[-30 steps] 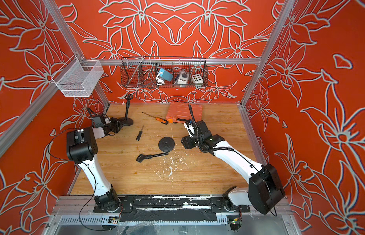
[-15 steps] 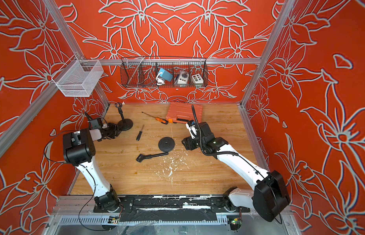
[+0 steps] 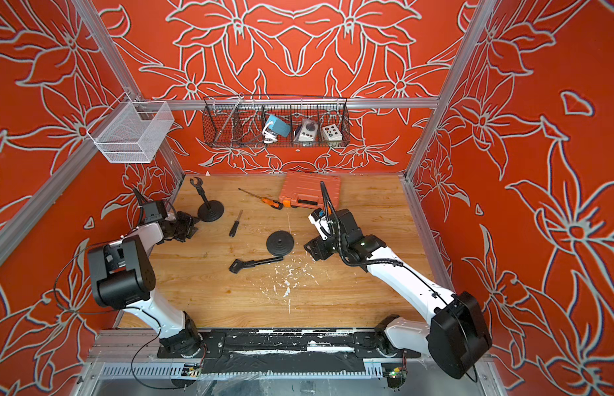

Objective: Assemble a microphone stand
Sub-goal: Place the microphone stand at the center of the board, then pick up the microphone stand pole from the center of the board.

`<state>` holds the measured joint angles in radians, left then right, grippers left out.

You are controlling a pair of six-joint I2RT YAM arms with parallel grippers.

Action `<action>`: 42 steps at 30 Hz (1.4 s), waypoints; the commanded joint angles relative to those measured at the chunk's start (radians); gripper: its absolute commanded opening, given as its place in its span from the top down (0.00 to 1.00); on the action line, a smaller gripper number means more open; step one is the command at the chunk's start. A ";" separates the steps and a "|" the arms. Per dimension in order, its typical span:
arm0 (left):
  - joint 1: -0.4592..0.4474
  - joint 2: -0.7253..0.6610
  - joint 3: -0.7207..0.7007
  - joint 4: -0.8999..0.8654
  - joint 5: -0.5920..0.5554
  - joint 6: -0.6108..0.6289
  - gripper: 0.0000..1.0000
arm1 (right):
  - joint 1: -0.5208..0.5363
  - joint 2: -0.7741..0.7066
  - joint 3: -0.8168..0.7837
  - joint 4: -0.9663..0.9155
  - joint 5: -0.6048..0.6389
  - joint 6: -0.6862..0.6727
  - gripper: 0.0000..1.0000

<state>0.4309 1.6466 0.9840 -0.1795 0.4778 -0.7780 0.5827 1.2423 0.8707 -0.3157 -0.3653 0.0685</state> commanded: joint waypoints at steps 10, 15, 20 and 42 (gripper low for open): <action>-0.410 -0.329 -0.105 -0.308 -0.230 0.197 0.60 | 0.089 0.191 0.139 -0.089 -0.072 -0.383 0.37; -0.535 -0.423 -0.101 -0.418 -0.301 0.223 0.60 | 0.193 0.318 0.220 -0.083 0.009 -0.486 0.37; -0.560 -0.480 -0.046 -0.570 -0.399 0.324 0.58 | 0.232 0.457 0.329 -0.047 0.021 -0.545 0.43; -0.455 -0.435 -0.060 -0.583 -0.262 0.380 0.52 | 0.318 0.772 0.501 -0.032 0.101 -0.651 0.53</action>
<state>-0.0322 1.1980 0.9329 -0.7528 0.1753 -0.4187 0.8936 1.9888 1.3365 -0.3584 -0.2790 -0.5476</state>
